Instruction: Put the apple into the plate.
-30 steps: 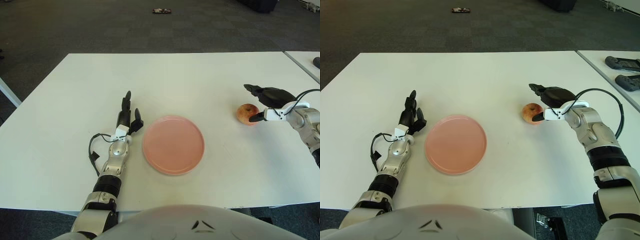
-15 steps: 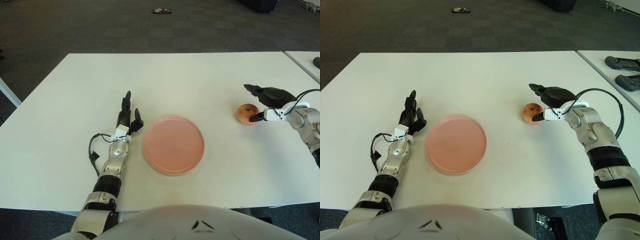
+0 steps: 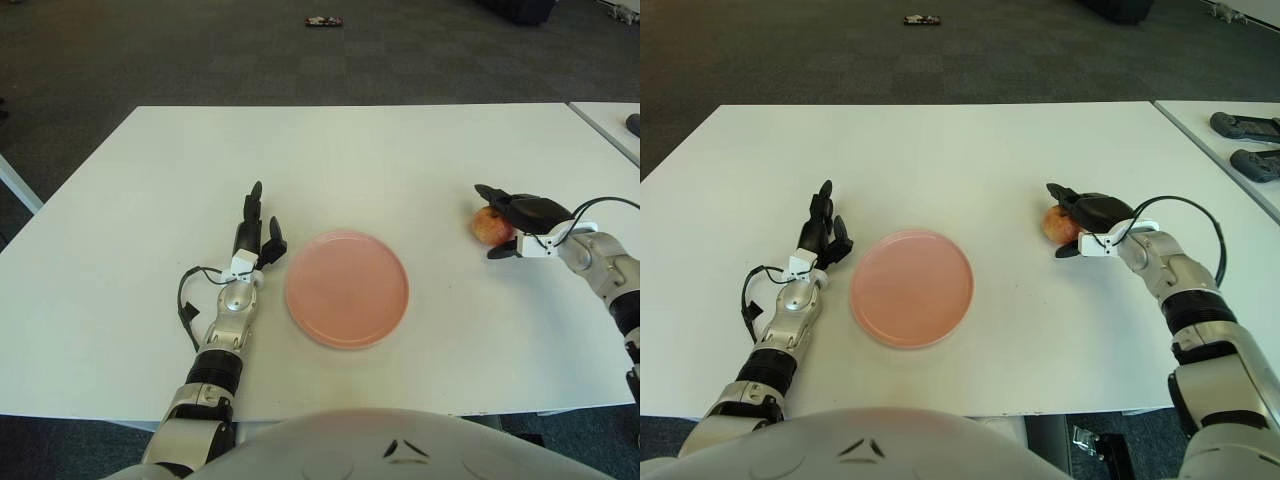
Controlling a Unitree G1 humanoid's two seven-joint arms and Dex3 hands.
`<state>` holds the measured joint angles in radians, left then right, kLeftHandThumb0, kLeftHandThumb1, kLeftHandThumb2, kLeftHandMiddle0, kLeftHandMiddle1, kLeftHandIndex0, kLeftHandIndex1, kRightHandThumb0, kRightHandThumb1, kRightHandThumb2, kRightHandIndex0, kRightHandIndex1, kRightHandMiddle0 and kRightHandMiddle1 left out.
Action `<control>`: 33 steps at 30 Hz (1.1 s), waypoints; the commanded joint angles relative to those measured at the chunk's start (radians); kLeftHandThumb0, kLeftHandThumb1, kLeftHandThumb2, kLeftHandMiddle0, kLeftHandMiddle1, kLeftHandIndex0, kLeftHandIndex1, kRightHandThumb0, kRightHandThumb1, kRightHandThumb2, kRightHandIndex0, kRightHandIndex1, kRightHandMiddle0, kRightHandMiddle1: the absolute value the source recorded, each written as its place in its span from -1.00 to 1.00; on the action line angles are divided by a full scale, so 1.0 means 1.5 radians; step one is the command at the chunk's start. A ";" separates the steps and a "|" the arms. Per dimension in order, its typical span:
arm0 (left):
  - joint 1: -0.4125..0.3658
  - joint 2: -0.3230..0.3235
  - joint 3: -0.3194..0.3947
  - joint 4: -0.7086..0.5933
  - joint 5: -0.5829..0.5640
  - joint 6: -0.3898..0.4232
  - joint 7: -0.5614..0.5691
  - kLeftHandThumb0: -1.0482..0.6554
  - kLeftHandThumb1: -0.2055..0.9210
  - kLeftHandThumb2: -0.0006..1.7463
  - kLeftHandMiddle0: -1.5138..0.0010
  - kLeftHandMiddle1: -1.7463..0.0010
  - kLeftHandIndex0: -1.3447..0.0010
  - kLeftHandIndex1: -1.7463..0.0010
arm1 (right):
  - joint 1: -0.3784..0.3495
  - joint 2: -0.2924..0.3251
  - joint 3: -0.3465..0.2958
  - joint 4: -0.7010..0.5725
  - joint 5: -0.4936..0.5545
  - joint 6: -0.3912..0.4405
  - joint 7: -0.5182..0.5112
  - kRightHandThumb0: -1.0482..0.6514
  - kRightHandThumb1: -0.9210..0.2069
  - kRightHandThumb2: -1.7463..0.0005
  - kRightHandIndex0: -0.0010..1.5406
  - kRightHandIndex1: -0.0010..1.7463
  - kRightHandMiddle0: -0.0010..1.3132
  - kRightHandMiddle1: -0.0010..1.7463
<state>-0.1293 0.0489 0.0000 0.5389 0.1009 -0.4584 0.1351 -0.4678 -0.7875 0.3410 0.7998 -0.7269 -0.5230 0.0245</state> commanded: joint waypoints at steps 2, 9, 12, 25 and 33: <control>0.020 0.002 -0.001 0.012 0.004 0.023 -0.006 -0.70 1.00 0.14 0.90 1.00 1.00 0.78 | -0.018 0.010 0.038 0.052 -0.028 -0.021 -0.010 -1.00 -1.00 0.69 -1.00 -1.00 -1.00 -1.00; 0.022 0.002 -0.001 0.007 0.004 0.029 -0.006 -0.70 1.00 0.14 0.90 1.00 1.00 0.79 | -0.033 0.011 0.064 0.083 -0.028 -0.030 -0.025 -1.00 -1.00 0.66 -1.00 -1.00 -1.00 -1.00; 0.022 0.002 -0.001 0.006 0.004 0.032 -0.005 -0.70 1.00 0.14 0.90 1.00 1.00 0.79 | -0.037 0.013 0.072 0.092 -0.028 -0.031 -0.030 -1.00 -1.00 0.66 -1.00 -1.00 -1.00 -1.00; 0.020 0.002 0.000 0.006 0.007 0.037 -0.001 -0.71 1.00 0.14 0.91 1.00 1.00 0.80 | -0.044 0.016 0.096 0.110 -0.027 -0.029 -0.040 -1.00 -1.00 0.65 -1.00 -1.00 -1.00 -1.00; 0.019 0.001 0.002 0.008 0.005 0.037 -0.001 -0.70 1.00 0.13 0.89 0.99 1.00 0.74 | -0.045 0.015 0.106 0.112 -0.028 -0.026 -0.046 -1.00 -1.00 0.65 -1.00 -1.00 -1.00 -1.00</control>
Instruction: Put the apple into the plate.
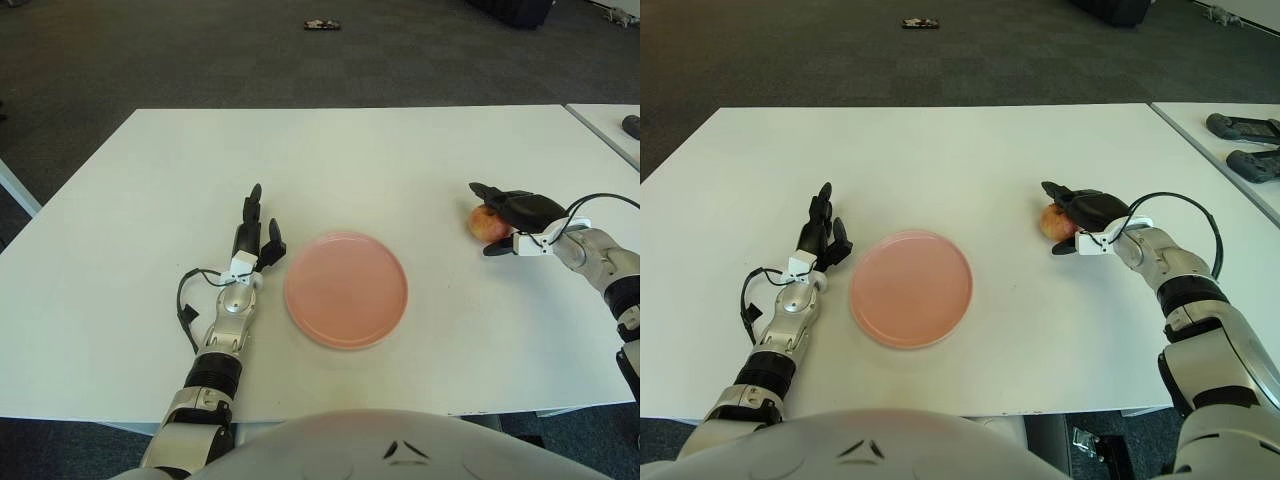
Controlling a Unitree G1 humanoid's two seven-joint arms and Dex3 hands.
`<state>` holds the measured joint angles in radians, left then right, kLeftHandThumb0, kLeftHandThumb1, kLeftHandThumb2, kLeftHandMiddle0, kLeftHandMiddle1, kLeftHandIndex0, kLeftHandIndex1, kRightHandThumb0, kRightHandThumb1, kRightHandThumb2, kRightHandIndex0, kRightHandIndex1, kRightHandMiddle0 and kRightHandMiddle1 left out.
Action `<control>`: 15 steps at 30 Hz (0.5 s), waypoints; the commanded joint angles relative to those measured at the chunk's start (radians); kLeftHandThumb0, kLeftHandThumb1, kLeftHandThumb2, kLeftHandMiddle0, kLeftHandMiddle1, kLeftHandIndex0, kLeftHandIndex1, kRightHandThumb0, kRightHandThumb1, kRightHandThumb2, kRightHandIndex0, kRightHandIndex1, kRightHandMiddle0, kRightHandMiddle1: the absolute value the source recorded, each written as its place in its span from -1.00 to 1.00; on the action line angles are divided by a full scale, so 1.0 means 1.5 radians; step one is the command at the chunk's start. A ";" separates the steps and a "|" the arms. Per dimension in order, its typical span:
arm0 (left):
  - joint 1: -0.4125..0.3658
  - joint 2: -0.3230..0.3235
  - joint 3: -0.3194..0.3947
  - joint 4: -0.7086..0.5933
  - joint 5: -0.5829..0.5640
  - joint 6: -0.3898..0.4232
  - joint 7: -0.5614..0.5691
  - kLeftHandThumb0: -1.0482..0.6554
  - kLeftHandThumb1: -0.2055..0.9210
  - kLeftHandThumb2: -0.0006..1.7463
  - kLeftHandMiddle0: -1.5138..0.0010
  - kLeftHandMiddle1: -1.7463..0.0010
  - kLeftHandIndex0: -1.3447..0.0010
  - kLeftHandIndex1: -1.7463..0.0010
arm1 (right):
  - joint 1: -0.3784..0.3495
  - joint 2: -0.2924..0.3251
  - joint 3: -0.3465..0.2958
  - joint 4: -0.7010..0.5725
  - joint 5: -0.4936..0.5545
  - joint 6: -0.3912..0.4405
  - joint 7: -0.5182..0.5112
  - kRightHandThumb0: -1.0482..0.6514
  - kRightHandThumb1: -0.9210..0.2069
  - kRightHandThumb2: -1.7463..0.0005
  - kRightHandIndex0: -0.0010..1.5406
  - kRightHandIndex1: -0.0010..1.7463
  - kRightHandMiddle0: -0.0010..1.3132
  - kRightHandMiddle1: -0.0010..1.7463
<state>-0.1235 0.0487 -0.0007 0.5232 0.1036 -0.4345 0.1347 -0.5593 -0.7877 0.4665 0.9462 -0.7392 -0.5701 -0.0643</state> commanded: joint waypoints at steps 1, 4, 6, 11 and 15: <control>0.015 0.001 0.003 0.019 0.002 0.020 -0.001 -0.70 1.00 0.13 0.89 0.99 1.00 0.74 | 0.016 0.015 0.023 0.015 -0.020 0.006 0.013 -1.00 -1.00 0.65 -1.00 -1.00 -1.00 -1.00; 0.014 0.001 0.003 0.020 0.002 0.018 -0.001 -0.69 1.00 0.14 0.88 0.99 1.00 0.73 | 0.016 0.015 0.025 0.015 -0.021 0.007 0.011 -1.00 -1.00 0.64 -1.00 -1.00 -1.00 -1.00; 0.014 0.001 0.003 0.021 0.002 0.018 -0.001 -0.69 1.00 0.14 0.88 0.99 1.00 0.72 | 0.015 0.015 0.026 0.017 -0.020 0.008 0.010 -1.00 -1.00 0.64 -1.00 -1.00 -1.00 -1.00; 0.014 0.001 0.003 0.022 0.002 0.016 0.000 -0.69 1.00 0.14 0.88 0.99 1.00 0.71 | 0.015 0.014 0.028 0.020 -0.019 0.007 0.008 -1.00 -1.00 0.63 -1.00 -1.00 -1.00 -1.00; 0.014 0.000 0.004 0.023 0.001 0.015 0.000 -0.69 1.00 0.14 0.87 0.99 1.00 0.71 | 0.015 0.013 0.029 0.021 -0.017 0.006 0.008 -1.00 -1.00 0.64 -1.00 -1.00 -1.00 -1.00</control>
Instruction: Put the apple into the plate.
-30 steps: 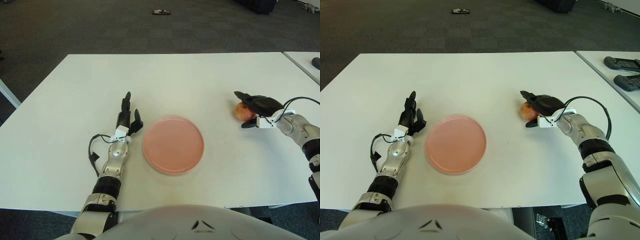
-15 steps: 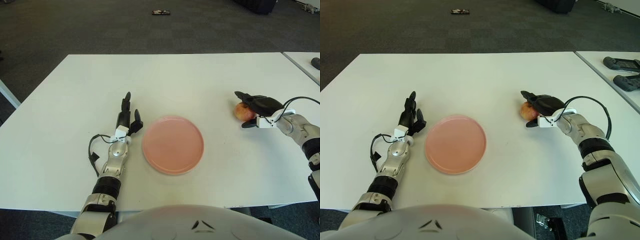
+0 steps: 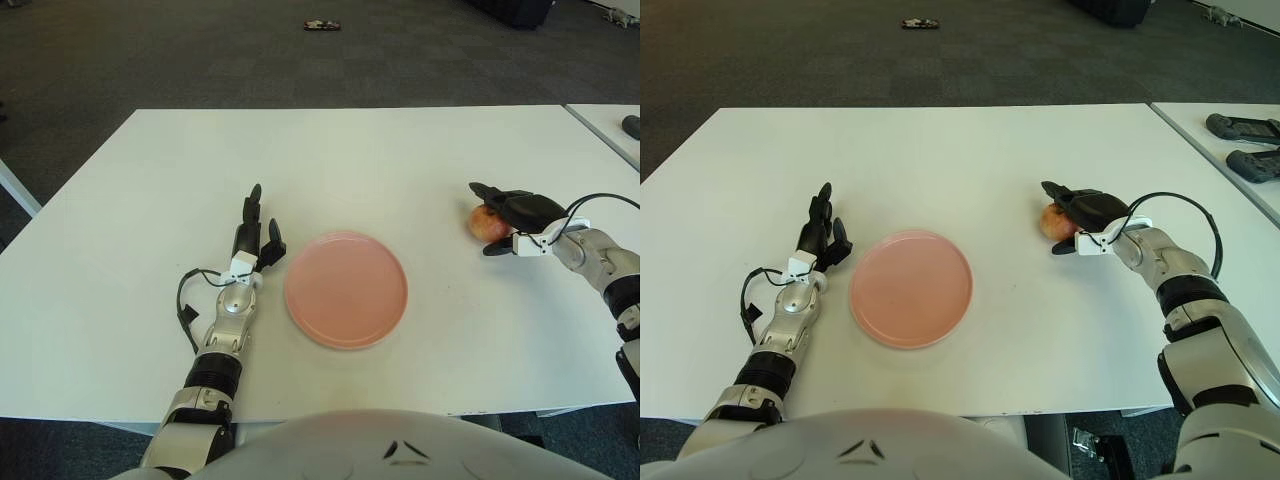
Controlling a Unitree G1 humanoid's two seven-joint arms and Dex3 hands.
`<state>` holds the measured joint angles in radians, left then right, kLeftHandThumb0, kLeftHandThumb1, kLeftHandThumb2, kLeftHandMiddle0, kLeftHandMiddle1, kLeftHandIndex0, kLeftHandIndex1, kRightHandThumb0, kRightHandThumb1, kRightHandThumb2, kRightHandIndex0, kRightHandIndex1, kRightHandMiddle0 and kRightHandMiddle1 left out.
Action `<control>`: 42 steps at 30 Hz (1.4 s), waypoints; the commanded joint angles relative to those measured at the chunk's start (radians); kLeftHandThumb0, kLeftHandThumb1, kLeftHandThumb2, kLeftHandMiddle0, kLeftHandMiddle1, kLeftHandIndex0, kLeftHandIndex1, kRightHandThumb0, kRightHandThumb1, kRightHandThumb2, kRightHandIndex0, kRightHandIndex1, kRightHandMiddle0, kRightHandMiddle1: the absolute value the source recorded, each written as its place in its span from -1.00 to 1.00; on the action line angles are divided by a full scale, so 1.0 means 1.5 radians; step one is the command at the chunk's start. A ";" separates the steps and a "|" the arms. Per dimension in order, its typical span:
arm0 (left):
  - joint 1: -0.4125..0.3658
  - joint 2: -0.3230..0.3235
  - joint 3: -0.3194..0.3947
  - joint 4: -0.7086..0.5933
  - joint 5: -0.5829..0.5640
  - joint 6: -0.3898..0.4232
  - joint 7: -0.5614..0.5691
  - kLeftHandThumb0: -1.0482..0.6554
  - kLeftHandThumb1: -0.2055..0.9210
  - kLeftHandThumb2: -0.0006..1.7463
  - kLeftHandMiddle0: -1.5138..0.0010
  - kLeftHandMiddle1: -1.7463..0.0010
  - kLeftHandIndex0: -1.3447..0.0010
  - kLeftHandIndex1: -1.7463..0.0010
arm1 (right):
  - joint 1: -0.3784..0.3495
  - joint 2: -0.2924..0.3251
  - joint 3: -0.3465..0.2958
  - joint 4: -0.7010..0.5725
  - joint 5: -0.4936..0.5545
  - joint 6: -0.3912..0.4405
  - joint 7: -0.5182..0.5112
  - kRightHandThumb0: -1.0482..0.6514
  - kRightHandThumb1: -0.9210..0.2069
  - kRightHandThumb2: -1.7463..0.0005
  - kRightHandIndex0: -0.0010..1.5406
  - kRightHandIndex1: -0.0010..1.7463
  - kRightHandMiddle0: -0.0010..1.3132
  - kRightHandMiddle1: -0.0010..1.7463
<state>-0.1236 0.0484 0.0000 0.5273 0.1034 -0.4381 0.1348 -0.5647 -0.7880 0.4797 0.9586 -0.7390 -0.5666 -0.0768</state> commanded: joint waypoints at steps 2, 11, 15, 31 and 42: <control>0.014 0.000 0.003 0.021 0.001 0.017 0.001 -0.69 1.00 0.14 0.87 0.99 1.00 0.71 | 0.019 0.012 0.020 0.013 -0.017 0.003 0.016 -1.00 -1.00 0.63 -1.00 -1.00 -1.00 -1.00; 0.016 0.000 0.002 0.014 0.003 0.024 0.001 -0.71 1.00 0.15 0.90 1.00 1.00 0.76 | 0.020 0.011 0.017 0.007 -0.016 0.014 0.012 -1.00 -1.00 0.54 -0.87 -0.97 -0.97 -0.75; 0.016 0.000 0.002 0.010 0.004 0.032 0.002 -0.71 1.00 0.15 0.91 1.00 1.00 0.77 | 0.020 0.010 0.015 0.000 -0.013 0.023 0.021 -1.00 -1.00 0.65 -0.63 -0.59 -0.99 0.01; 0.023 -0.002 0.002 -0.014 0.006 0.054 0.008 -0.72 1.00 0.14 0.89 0.99 1.00 0.72 | 0.047 0.034 -0.021 -0.002 0.006 0.038 -0.109 -0.81 -0.99 0.89 0.35 0.99 0.01 1.00; 0.028 -0.004 0.003 -0.027 0.004 0.063 0.005 -0.72 1.00 0.13 0.89 1.00 1.00 0.72 | 0.051 0.039 -0.022 0.011 0.007 0.025 -0.161 -0.70 -1.00 0.89 0.50 1.00 0.33 1.00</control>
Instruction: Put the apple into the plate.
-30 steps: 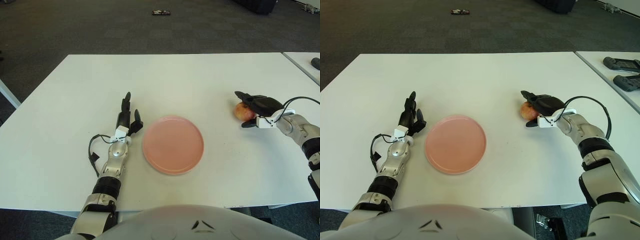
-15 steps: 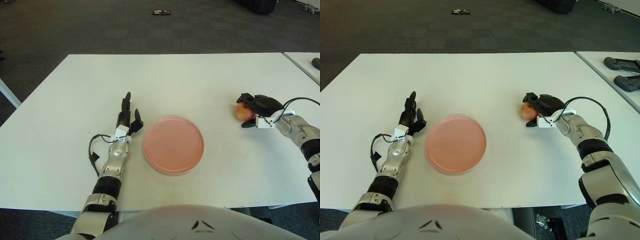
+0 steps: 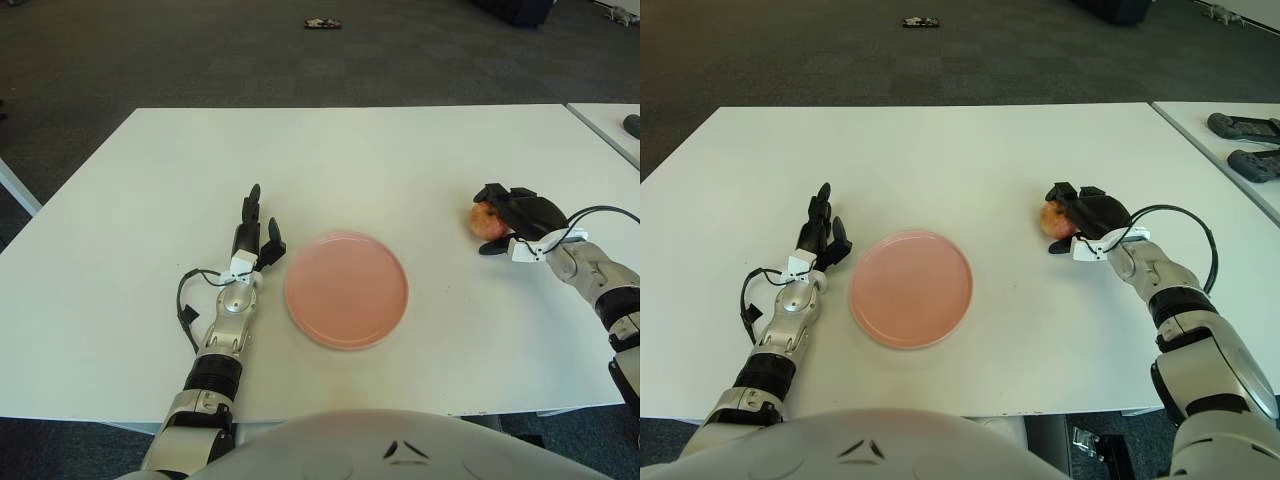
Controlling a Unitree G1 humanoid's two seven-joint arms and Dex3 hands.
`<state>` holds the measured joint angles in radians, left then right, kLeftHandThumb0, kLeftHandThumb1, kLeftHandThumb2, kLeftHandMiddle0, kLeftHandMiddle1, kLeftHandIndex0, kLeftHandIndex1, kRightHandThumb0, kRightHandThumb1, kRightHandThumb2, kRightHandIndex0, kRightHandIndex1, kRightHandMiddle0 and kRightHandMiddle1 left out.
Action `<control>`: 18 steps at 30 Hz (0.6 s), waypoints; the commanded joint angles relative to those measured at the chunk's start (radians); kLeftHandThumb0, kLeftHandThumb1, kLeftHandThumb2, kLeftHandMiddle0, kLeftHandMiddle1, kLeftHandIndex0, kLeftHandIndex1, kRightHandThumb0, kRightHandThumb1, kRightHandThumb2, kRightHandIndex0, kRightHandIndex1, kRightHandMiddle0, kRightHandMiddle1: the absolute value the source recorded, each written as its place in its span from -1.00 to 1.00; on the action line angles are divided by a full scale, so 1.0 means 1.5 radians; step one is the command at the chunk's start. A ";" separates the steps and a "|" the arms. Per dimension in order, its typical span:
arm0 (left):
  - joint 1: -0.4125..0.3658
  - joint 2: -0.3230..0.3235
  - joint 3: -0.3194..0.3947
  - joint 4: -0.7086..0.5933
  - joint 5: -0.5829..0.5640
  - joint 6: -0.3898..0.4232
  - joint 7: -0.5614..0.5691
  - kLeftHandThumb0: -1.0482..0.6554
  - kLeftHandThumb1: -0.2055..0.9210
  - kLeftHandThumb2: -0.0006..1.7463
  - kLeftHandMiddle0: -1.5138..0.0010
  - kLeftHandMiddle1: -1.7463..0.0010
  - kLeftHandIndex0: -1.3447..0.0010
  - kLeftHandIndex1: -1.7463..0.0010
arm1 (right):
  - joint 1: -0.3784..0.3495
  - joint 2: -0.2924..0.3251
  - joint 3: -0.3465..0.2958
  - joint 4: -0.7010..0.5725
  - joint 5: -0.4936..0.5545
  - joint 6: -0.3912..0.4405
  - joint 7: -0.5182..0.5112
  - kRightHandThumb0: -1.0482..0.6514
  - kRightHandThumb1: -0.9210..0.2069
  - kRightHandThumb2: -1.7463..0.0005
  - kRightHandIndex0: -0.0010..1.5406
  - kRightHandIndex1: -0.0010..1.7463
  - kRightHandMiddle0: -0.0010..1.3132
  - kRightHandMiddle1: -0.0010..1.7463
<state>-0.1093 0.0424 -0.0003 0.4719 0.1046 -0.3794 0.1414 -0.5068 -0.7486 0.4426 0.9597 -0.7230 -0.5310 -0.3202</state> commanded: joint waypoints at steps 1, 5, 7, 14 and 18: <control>0.018 0.000 0.003 0.010 0.003 0.025 0.002 -0.72 1.00 0.13 0.89 1.00 1.00 0.72 | 0.013 0.013 0.003 0.011 -0.002 0.000 0.001 -0.69 -1.00 0.89 0.50 1.00 0.33 1.00; 0.018 0.000 0.003 0.009 0.004 0.030 0.004 -0.73 1.00 0.13 0.89 1.00 1.00 0.72 | 0.015 0.015 0.000 0.014 0.004 -0.004 0.003 -0.67 -1.00 0.88 0.50 1.00 0.34 1.00; 0.018 0.000 0.004 0.008 0.005 0.032 0.006 -0.73 1.00 0.13 0.89 0.99 1.00 0.71 | 0.016 0.016 -0.002 0.015 0.008 -0.006 0.005 -0.65 -0.99 0.89 0.49 1.00 0.34 1.00; 0.018 -0.001 0.005 0.006 0.004 0.037 0.006 -0.73 1.00 0.12 0.87 0.99 1.00 0.69 | 0.026 0.018 -0.012 0.011 0.026 -0.019 0.018 -0.56 -0.95 0.89 0.46 1.00 0.30 1.00; 0.018 0.000 0.006 0.005 0.002 0.037 0.005 -0.73 1.00 0.12 0.87 0.99 1.00 0.68 | 0.032 0.018 -0.018 0.004 0.036 -0.024 0.024 -0.51 -0.92 0.90 0.45 1.00 0.28 1.00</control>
<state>-0.1093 0.0402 0.0001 0.4613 0.1046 -0.3595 0.1423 -0.4893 -0.7371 0.4171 0.9657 -0.6758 -0.5611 -0.3101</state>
